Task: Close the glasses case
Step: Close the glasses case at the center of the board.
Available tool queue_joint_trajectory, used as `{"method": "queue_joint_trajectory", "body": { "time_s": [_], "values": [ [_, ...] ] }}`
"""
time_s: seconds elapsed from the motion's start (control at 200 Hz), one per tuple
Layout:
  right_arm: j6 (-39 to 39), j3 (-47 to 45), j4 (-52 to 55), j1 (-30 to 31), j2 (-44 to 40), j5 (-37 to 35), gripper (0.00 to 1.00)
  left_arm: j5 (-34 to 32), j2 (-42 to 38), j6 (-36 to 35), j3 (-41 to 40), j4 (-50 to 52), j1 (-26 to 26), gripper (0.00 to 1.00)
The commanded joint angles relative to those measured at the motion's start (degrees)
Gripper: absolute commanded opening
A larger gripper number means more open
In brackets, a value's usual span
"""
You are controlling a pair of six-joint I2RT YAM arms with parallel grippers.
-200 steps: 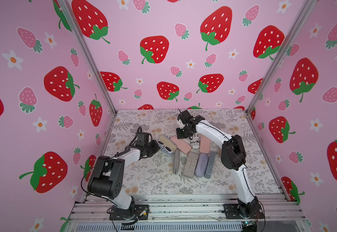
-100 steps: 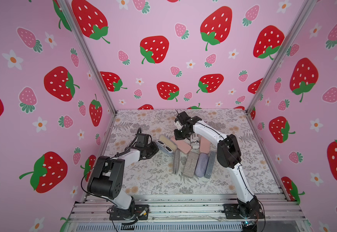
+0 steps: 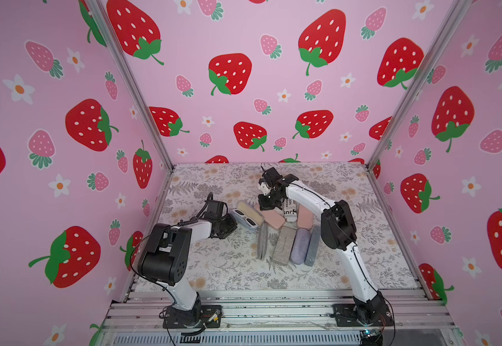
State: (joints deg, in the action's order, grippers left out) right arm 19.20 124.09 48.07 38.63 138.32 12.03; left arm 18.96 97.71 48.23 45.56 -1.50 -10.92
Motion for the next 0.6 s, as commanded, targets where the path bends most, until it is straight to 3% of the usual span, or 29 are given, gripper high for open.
{"method": "queue_joint_trajectory", "body": {
  "time_s": [0.0,0.595],
  "values": [
    [-0.6,2.0,2.1,0.5,2.0,1.3,0.01,0.6,1.8,-0.4,3.0,-0.4,-0.3,0.00],
    [-1.1,3.6,2.7,2.6,3.8,4.3,0.01,1.7,6.3,-0.2,8.6,-0.4,-2.6,0.00]
  ]
}}
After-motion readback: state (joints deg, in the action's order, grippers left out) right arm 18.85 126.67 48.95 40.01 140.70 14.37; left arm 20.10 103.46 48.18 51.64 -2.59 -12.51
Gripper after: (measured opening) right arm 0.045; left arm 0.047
